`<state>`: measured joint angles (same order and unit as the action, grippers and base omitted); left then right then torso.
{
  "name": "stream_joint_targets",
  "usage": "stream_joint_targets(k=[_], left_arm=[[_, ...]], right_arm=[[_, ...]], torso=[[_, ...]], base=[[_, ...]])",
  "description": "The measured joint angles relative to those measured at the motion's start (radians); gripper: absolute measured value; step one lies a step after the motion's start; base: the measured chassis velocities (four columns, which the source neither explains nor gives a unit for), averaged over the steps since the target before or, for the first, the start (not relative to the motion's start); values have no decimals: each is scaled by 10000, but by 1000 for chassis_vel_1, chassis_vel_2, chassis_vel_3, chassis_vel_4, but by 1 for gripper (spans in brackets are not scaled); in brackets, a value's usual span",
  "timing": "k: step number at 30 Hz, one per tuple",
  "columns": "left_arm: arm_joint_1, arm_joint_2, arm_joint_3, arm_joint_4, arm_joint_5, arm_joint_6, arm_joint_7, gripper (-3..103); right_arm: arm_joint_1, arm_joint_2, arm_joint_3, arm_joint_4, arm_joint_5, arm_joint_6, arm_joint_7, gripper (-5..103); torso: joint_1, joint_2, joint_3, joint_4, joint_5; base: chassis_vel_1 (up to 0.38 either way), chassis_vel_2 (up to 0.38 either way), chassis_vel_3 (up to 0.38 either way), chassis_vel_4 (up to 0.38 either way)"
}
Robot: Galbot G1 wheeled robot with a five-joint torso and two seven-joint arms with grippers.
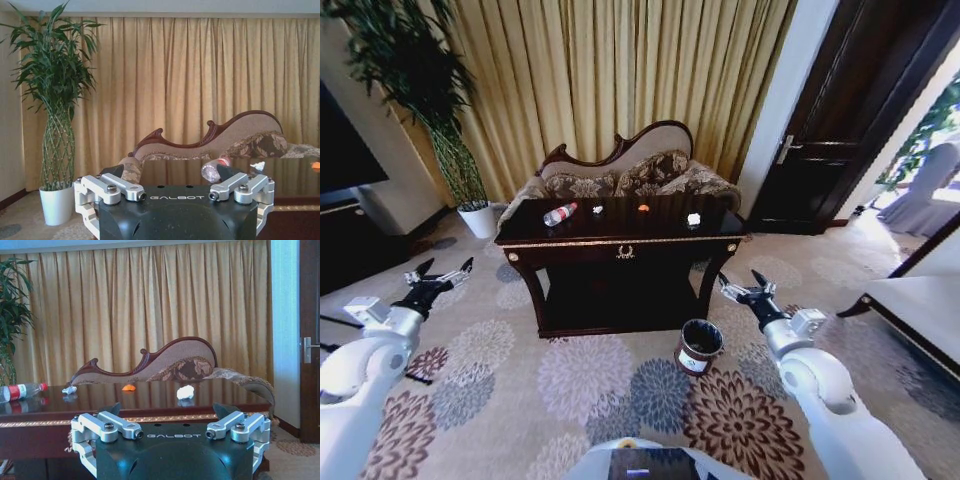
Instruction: Move to the front of the table and place the trash on the table into the trash bin.
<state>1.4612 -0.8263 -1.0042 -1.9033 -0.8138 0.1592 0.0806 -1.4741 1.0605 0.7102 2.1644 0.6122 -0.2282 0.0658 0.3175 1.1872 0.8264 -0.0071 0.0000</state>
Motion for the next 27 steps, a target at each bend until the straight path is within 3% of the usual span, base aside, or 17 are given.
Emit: stream_joint_targets(k=[27], left_arm=[[73,-129,24,12,85,-55,0,100]], right_arm=[[64,33,-224,-68,-202,30,-119,100]], torso=[[0,-2,1,2,1]], base=[[-210,212,211,-209]])
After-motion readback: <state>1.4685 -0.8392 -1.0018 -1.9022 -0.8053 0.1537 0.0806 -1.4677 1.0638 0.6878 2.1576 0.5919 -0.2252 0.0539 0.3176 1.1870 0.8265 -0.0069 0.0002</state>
